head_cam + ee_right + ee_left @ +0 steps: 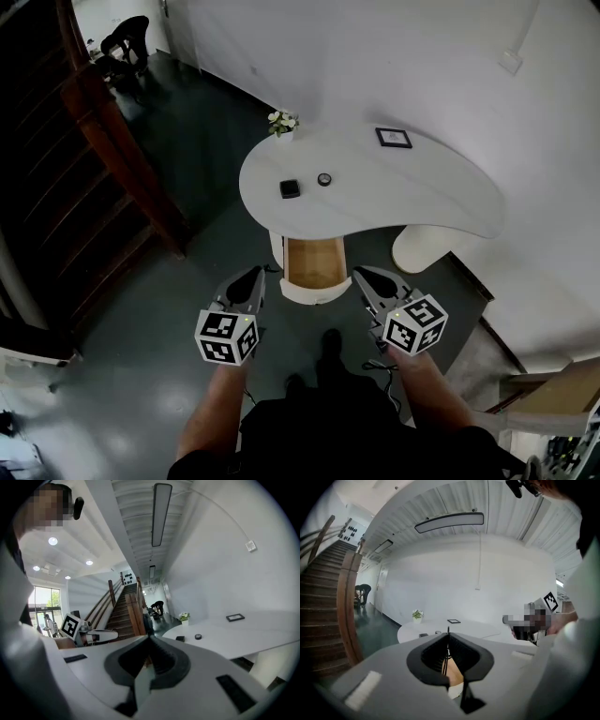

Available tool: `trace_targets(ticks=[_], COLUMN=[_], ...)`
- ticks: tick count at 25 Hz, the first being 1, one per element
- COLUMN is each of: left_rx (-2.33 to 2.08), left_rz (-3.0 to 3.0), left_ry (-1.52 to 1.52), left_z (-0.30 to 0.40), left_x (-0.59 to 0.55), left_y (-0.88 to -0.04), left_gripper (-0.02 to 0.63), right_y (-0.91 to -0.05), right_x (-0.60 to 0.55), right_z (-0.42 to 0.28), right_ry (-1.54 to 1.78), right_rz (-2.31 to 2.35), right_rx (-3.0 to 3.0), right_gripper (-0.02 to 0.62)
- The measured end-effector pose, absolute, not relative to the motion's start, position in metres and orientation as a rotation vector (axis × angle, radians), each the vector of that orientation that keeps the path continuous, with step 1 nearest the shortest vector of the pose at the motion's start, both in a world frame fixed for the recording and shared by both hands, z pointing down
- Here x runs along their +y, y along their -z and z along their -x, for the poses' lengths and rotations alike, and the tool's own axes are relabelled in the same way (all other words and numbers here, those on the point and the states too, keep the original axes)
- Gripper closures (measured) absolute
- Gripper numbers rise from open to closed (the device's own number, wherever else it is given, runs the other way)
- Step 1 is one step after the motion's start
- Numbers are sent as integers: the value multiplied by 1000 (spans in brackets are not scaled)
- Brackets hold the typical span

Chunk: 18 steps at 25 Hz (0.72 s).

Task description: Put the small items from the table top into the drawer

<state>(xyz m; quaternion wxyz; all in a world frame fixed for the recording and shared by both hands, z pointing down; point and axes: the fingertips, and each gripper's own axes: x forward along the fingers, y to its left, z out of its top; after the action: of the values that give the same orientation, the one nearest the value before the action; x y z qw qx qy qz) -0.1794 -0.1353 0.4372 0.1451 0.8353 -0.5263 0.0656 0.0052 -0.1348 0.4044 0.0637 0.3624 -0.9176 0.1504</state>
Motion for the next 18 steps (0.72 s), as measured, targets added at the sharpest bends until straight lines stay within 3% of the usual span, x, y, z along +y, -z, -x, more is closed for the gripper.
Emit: trace_targets(ticks=[18], left_rx=[-1541], left_rz=[-2301], left_ry=[-348], left_z=[110], left_x=[-247], left_y=[-463], left_gripper=[584], right_y=[-444], right_x=[-275], right_z=[-60], right_ry=[-625], right_rz=[-957], right_rx=[-2803], right_gripper=[583])
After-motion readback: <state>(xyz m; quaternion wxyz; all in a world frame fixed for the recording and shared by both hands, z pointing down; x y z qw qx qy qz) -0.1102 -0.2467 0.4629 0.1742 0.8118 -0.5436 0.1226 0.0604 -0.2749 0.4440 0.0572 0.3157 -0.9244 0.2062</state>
